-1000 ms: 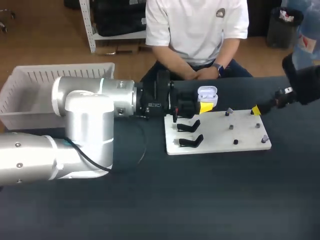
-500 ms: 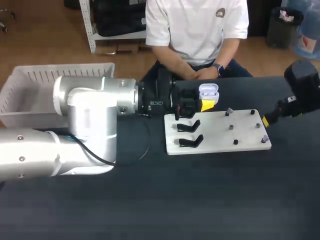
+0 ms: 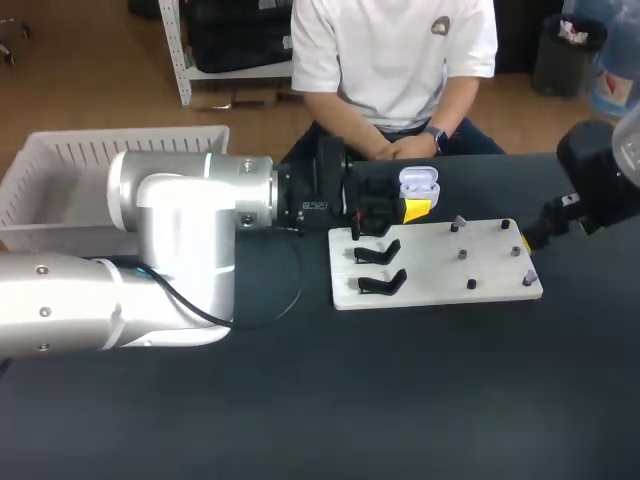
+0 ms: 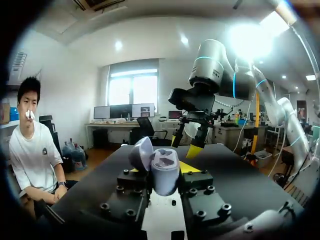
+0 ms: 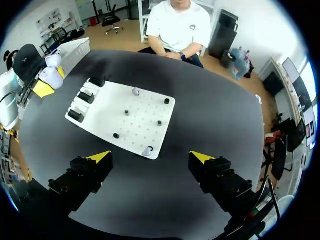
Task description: Pick up each earbud case from the left stands, insert the matching earbuds, close the lid, and place the case in the box.
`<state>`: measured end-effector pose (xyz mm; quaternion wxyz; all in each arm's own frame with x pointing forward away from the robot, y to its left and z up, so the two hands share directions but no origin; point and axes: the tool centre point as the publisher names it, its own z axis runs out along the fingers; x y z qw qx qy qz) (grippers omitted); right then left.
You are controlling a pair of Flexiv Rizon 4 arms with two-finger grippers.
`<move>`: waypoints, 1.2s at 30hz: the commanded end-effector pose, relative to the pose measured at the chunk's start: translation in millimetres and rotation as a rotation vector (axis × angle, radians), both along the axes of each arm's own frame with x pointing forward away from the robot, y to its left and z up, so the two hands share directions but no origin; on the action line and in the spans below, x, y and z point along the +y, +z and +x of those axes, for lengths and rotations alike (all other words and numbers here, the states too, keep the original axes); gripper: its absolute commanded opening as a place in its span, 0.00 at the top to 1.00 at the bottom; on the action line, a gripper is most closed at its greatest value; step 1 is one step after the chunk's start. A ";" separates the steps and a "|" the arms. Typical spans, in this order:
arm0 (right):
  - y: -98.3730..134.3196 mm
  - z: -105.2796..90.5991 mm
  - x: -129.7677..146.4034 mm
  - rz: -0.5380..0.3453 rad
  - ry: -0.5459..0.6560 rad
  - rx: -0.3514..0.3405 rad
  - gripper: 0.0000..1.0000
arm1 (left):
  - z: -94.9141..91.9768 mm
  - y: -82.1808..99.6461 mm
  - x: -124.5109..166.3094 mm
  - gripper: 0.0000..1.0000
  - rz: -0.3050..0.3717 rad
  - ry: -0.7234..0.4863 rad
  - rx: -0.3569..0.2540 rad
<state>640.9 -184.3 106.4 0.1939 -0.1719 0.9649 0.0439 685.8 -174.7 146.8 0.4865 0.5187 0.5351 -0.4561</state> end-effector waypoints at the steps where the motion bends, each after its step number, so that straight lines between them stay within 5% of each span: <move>1: -9.3 -4.1 -1.3 -0.138 -0.105 -0.049 0.00 | -0.6 -1.2 -0.2 1.00 -0.006 0.004 -0.004; 14: -34.6 -16.1 10.5 -0.294 -0.062 -0.032 0.00 | -0.6 -1.2 -0.2 1.00 -0.006 0.004 -0.004; 29: -60.6 -8.9 18.6 -0.313 -0.026 0.045 0.00 | -0.6 -1.2 -0.2 1.00 -0.006 0.004 -0.004; 33: -64.8 -6.4 18.0 -0.309 -0.022 0.064 0.13 | -0.6 -1.2 -0.2 1.00 -0.006 0.004 -0.004; 35: -66.3 -5.2 17.8 -0.301 -0.023 0.075 0.35 | -0.6 -1.2 -0.2 1.00 -0.006 0.004 -0.004; 36: -67.4 -4.4 17.8 -0.301 -0.019 0.086 0.36 | -0.6 -1.2 -0.2 1.00 -0.006 0.004 -0.004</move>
